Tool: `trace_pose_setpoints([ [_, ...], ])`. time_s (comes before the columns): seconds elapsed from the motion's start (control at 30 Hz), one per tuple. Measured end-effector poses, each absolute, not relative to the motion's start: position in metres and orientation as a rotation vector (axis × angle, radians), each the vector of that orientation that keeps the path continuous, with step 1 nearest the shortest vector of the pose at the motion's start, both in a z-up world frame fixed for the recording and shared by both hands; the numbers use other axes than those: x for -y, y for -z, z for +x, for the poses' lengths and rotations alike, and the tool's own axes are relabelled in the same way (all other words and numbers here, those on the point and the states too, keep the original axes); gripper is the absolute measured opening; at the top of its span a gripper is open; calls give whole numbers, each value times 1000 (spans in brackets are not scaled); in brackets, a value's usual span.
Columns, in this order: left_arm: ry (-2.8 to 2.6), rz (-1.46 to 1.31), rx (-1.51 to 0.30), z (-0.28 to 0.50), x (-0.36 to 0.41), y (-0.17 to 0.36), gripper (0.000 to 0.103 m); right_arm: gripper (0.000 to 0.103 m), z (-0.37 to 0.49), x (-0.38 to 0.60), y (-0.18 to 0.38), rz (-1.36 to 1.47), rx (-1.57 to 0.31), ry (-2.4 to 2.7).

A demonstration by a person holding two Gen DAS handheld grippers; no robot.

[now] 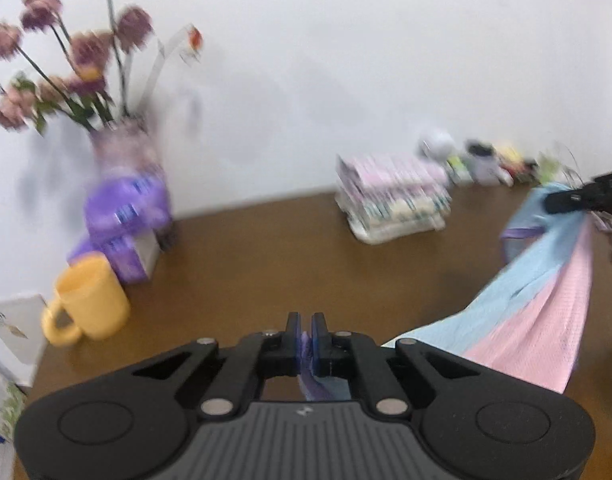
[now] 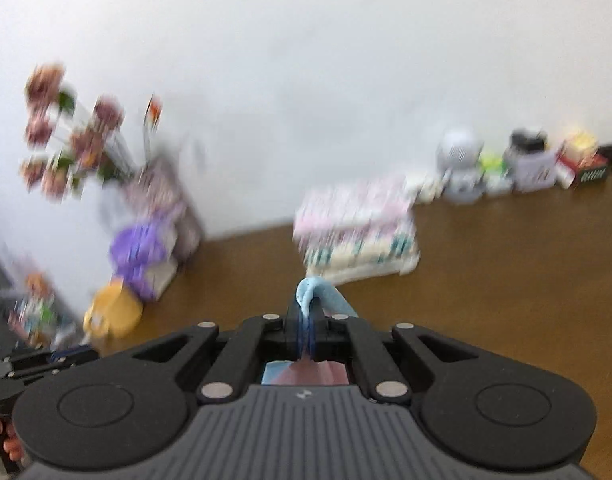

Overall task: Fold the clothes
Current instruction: 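Lift and shake the garment out flat with both grippers, then lower it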

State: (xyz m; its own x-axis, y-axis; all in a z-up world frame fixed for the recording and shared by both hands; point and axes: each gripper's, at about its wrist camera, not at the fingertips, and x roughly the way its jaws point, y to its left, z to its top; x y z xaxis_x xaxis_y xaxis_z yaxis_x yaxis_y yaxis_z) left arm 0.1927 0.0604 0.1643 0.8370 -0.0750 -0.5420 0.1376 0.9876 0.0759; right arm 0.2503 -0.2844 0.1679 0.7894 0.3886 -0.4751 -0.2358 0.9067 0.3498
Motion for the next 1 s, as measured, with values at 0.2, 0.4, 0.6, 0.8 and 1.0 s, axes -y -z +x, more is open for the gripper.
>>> trace_pose_setpoints([
  [0.2, 53, 91, -368, 219, -67, -233, 4, 2, 263, 304, -226, 283, -384, -257],
  [0.4, 87, 123, -254, 202, -61, -259, 4, 2, 239, 304, -229, 180, -349, -265],
  [0.6, 117, 243, -372, 170, -56, -185, 4, 2, 211, 293, -147, 91, -543, -302],
  [0.8, 143, 226, -533, 132, -64, -99, 4, 2, 166, 280, -59, 141, -736, -347],
  [1.0, 156, 173, -615, 102, -73, -59, 4, 4, 139, 278, -37, 161, -756, -351],
])
